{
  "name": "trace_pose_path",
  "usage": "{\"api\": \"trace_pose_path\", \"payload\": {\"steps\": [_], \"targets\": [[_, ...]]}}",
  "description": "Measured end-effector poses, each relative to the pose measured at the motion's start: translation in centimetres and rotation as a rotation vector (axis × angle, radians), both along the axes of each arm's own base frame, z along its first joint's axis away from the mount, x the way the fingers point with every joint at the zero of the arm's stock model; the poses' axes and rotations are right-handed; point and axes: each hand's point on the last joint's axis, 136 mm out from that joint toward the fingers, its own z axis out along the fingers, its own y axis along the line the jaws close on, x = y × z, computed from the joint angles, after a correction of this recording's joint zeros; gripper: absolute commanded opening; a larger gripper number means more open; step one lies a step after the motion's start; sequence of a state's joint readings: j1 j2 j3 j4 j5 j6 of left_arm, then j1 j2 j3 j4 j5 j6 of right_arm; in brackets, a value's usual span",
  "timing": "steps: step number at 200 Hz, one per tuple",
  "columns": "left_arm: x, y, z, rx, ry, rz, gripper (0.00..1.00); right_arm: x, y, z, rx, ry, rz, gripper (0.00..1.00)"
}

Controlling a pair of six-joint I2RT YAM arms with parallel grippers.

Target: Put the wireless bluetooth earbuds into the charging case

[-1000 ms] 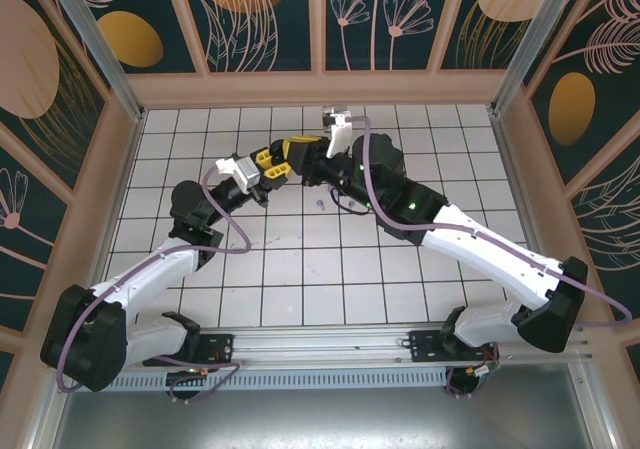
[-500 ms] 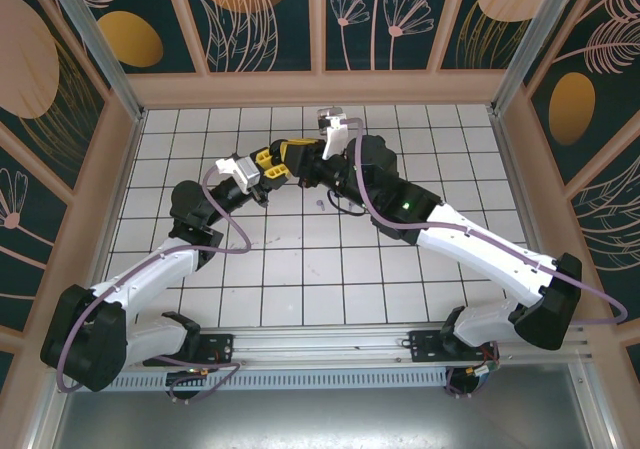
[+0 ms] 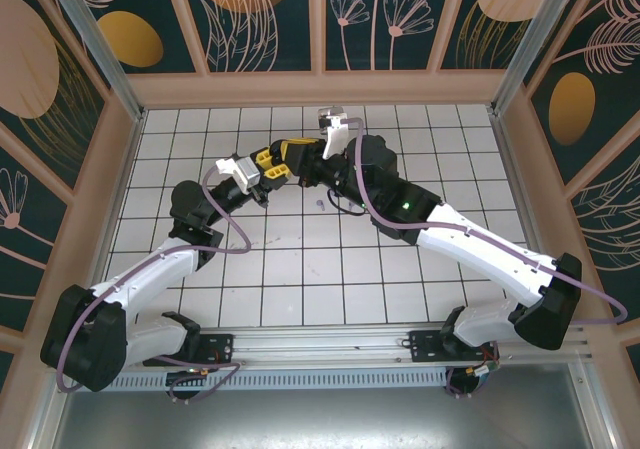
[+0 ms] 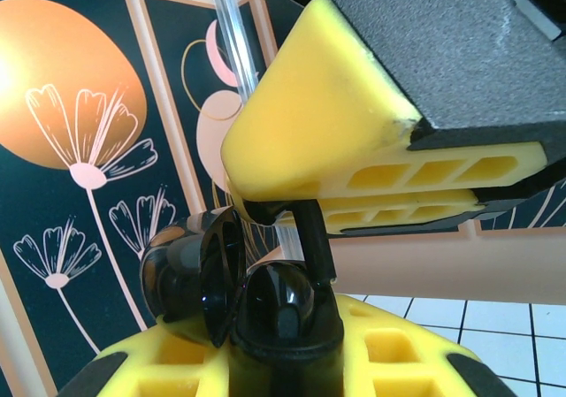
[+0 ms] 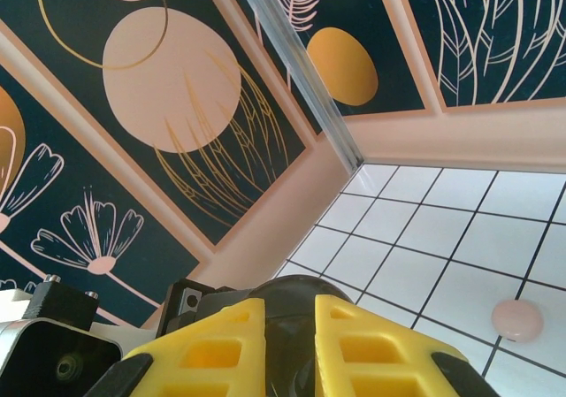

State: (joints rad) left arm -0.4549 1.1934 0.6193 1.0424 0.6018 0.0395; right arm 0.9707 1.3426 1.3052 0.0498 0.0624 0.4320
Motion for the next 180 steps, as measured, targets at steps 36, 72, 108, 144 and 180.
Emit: {"api": "trace_pose_path", "payload": {"steps": [36, 72, 108, 144, 180], "targets": [[0.0, 0.0, 0.0, 0.001, 0.000, -0.003, 0.00, 0.0, 0.0, 0.0, 0.001, 0.000, 0.000, 0.16], [-0.1, 0.0, 0.0, -0.002, 0.005, -0.006, 0.00, 0.2, -0.1, 0.0, 0.000, 0.001, -0.004, 0.15], [-0.1, -0.1, -0.1, 0.002, 0.010, -0.009, 0.00, 0.8, -0.5, -0.1, 0.020, 0.027, -0.022, 0.14], [-0.3, -0.2, -0.1, 0.006, 0.007, -0.021, 0.00, 1.7, -1.1, 0.1, 0.045, 0.047, -0.051, 0.14], [-0.3, -0.2, -0.4, 0.014, 0.018, -0.027, 0.00, 1.8, -0.8, -0.2, 0.046, 0.052, -0.043, 0.14]]}}
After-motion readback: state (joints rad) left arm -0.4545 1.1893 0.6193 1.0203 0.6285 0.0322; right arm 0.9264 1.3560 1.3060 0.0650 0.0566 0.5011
